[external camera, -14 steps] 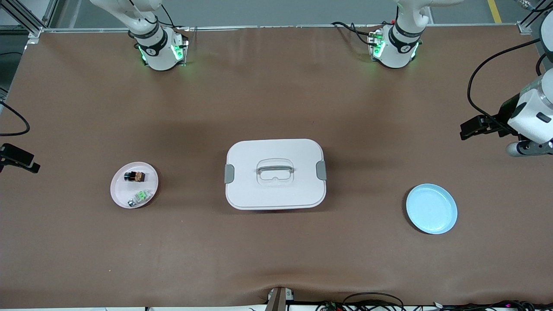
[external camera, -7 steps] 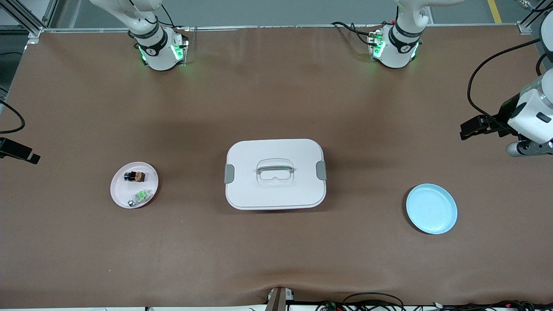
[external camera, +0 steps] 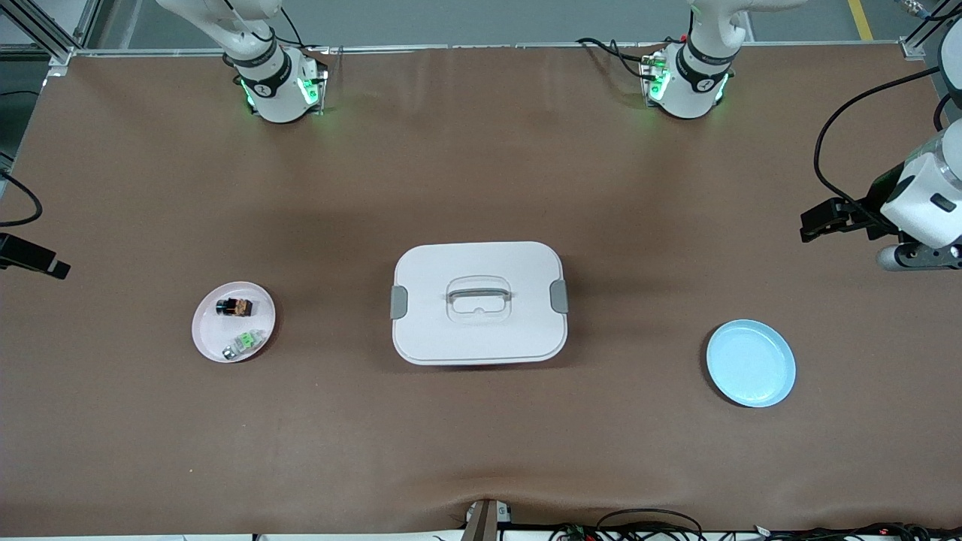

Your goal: Transfer orange switch to right arm and place

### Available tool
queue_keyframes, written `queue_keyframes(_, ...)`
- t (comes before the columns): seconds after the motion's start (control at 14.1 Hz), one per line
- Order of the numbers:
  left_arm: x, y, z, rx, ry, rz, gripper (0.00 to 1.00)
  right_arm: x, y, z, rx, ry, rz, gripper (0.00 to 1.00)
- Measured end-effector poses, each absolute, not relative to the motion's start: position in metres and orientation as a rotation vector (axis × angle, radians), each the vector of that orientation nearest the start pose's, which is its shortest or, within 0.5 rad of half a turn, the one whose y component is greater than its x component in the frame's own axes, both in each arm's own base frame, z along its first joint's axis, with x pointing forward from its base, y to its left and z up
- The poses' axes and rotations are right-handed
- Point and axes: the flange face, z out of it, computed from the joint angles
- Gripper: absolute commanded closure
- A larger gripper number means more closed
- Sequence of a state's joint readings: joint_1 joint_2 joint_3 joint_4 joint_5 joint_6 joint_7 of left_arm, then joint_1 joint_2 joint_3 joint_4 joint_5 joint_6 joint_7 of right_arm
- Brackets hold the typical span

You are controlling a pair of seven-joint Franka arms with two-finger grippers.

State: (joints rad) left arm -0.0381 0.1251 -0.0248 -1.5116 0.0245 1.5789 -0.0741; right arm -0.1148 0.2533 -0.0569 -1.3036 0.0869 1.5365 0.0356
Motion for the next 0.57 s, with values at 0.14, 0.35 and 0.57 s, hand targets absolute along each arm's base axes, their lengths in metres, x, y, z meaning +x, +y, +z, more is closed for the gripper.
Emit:
queue_keyframes(0.14,0.591,-0.034,0.581,-3.115,-0.016,0.087,0.0,0.615,-0.102,0.594,-3.046,0.29,0.085,0.0)
queue_keyframes(0.35,0.591,-0.034,0.582,-3.115,-0.016,0.087,0.0,0.612,-0.106,0.598,-3.052,0.201,0.085,0.0)
queue_keyframes(0.57,0.591,-0.034,0.582,-3.115,-0.016,0.086,0.0,0.603,-0.105,0.621,-3.061,0.07,0.028,0.0)
